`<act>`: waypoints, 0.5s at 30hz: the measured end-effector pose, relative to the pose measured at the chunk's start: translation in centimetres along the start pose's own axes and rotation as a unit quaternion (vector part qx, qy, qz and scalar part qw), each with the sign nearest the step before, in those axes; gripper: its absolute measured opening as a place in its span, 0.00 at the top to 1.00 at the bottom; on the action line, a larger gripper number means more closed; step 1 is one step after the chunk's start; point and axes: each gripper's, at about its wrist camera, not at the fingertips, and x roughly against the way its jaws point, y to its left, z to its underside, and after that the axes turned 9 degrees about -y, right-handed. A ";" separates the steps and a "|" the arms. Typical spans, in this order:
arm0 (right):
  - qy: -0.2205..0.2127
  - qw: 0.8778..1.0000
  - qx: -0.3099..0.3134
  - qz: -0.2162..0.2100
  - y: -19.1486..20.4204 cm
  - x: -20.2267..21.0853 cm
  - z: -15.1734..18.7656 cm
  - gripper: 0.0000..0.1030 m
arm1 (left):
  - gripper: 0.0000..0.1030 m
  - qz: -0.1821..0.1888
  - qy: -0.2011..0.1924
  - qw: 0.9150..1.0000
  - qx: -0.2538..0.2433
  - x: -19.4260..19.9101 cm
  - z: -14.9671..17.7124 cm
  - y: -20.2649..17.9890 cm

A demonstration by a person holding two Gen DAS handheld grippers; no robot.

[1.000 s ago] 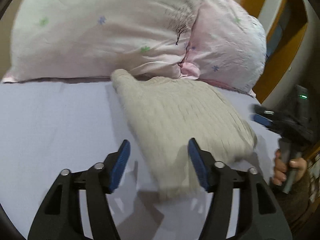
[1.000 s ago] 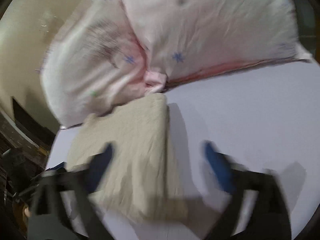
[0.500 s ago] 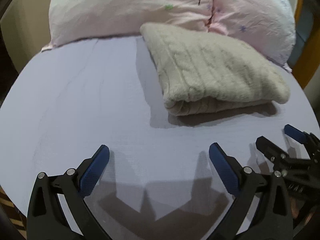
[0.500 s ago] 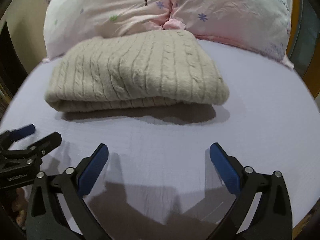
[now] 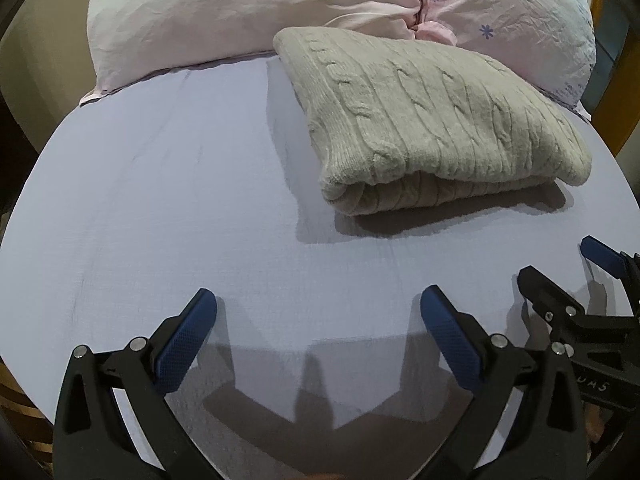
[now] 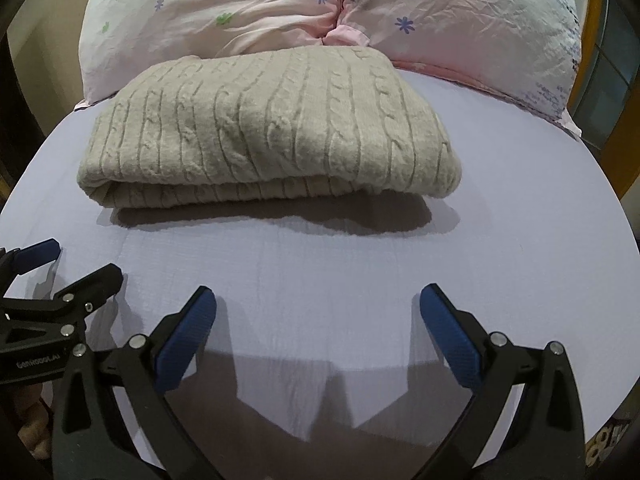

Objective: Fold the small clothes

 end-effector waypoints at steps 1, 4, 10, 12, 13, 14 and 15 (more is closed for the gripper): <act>0.000 1.000 -0.001 0.001 0.0 0.0 0.0 0.02 | 0.01 0.001 0.002 1.000 -0.001 0.0 0.0 0.0; 0.000 1.000 -0.003 0.004 0.0 0.1 0.1 0.02 | 0.01 0.002 0.004 1.000 -0.004 -0.1 -0.1 0.0; 0.005 1.000 -0.011 0.010 -0.2 0.3 0.1 0.02 | 0.01 0.005 0.008 1.000 -0.007 -0.1 -0.2 0.1; 0.007 1.000 -0.015 0.013 -0.2 0.3 0.1 0.02 | 0.01 0.004 0.008 1.000 -0.006 -0.1 -0.2 0.1; 0.007 1.000 -0.017 0.014 -0.2 0.4 0.1 0.02 | 0.01 0.004 0.008 1.000 -0.007 -0.1 -0.2 0.1; 0.006 1.000 -0.018 0.015 -0.3 0.4 0.2 0.02 | 0.01 0.004 0.008 1.000 -0.006 -0.1 -0.2 0.0; 0.005 1.000 -0.018 0.015 -0.3 0.4 0.2 0.02 | 0.01 0.004 0.008 1.000 -0.006 -0.1 -0.2 0.0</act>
